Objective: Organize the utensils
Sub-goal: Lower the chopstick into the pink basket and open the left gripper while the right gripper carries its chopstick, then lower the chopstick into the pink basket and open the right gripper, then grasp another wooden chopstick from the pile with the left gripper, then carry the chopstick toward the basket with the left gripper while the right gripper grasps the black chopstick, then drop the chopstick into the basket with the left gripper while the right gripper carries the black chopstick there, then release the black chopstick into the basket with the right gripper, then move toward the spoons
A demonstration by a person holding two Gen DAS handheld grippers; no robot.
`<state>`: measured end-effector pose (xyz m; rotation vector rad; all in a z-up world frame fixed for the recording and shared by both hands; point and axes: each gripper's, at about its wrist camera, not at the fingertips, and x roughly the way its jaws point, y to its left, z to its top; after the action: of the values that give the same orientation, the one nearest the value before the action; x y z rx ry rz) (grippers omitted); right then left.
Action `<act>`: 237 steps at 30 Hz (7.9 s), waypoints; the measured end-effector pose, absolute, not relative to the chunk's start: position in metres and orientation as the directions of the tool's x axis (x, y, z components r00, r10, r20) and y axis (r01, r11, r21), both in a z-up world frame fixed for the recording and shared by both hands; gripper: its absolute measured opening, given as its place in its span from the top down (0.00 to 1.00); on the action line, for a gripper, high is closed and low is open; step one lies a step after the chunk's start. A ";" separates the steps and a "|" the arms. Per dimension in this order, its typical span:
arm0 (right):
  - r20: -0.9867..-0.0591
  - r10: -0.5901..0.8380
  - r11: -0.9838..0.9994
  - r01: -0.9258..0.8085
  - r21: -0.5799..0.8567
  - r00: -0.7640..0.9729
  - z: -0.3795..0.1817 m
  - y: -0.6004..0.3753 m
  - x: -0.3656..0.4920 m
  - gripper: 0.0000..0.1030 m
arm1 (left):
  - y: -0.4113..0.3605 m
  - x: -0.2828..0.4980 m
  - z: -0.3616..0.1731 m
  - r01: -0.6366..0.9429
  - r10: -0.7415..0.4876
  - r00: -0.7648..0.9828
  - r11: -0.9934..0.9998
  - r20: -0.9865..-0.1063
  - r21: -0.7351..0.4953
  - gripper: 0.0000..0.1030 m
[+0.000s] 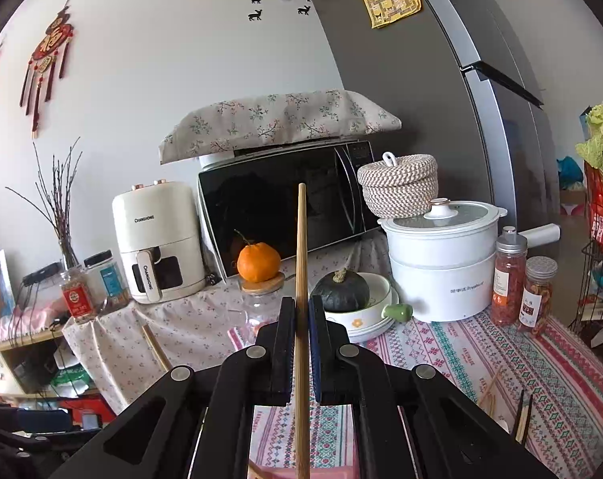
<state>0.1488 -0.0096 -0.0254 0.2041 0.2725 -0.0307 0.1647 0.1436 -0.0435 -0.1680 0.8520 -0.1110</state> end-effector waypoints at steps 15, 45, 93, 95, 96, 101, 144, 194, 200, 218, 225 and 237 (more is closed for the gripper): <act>-0.367 0.028 0.985 0.036 0.166 0.930 -0.054 -0.004 0.132 0.93 | 0.142 0.163 -0.047 0.038 -0.178 0.640 0.979 -0.748 -0.200 0.20; -0.810 0.041 0.940 0.251 0.230 0.585 -0.022 -0.203 0.064 0.09 | -0.006 0.122 -0.120 0.153 -0.200 0.406 0.977 -0.892 -0.149 0.04; -0.906 0.125 0.893 0.351 0.280 0.405 -0.074 -0.256 0.084 0.09 | -0.033 0.092 -0.114 0.357 -0.180 0.423 0.934 -0.888 -0.019 0.93; -0.911 0.119 0.892 0.361 0.273 0.395 -0.080 -0.257 0.088 0.09 | -0.025 0.080 -0.094 0.373 -0.213 0.463 0.927 -0.861 -0.028 0.93; -0.913 0.117 0.890 0.366 0.271 0.391 -0.083 -0.258 0.090 0.09 | -0.020 0.075 -0.084 0.380 -0.234 0.479 0.924 -0.846 -0.040 0.93; -0.934 0.110 0.885 0.394 0.248 0.340 -0.111 -0.265 0.108 0.12 | -0.002 0.082 -0.052 0.398 -0.330 0.562 0.912 -0.758 -0.102 0.93; -0.973 0.080 0.945 0.294 0.143 0.218 -0.168 -0.181 0.196 0.73 | 0.028 0.084 -0.024 0.406 -0.435 0.588 0.888 -0.682 -0.216 0.93; -0.622 0.287 0.944 -0.105 0.312 0.728 0.037 -0.154 0.070 0.95 | 0.077 0.109 0.031 0.163 -0.237 0.917 0.957 -0.320 -0.239 0.93; -0.591 0.316 0.934 -0.134 0.332 0.742 0.050 -0.148 0.074 0.95 | 0.073 0.127 0.020 0.157 -0.222 0.911 0.966 -0.346 -0.207 0.93; -0.562 0.410 0.901 -0.223 0.373 0.718 0.051 -0.101 0.111 0.95 | 0.072 0.160 -0.011 0.143 -0.229 0.827 0.969 -0.513 -0.203 0.57; -0.631 0.399 0.912 -0.215 0.350 0.665 0.028 -0.089 0.125 0.95 | 0.086 0.144 -0.011 0.094 -0.186 0.800 0.978 -0.570 -0.186 0.25; -0.690 0.418 0.905 -0.200 0.377 0.591 -0.004 -0.080 0.143 0.87 | 0.090 0.133 -0.026 0.099 -0.208 0.743 0.974 -0.636 -0.203 0.20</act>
<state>0.1430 -0.0801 -0.0039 0.2724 0.8685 0.3643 0.1329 0.0901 -0.0264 -0.1602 0.7144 -0.1694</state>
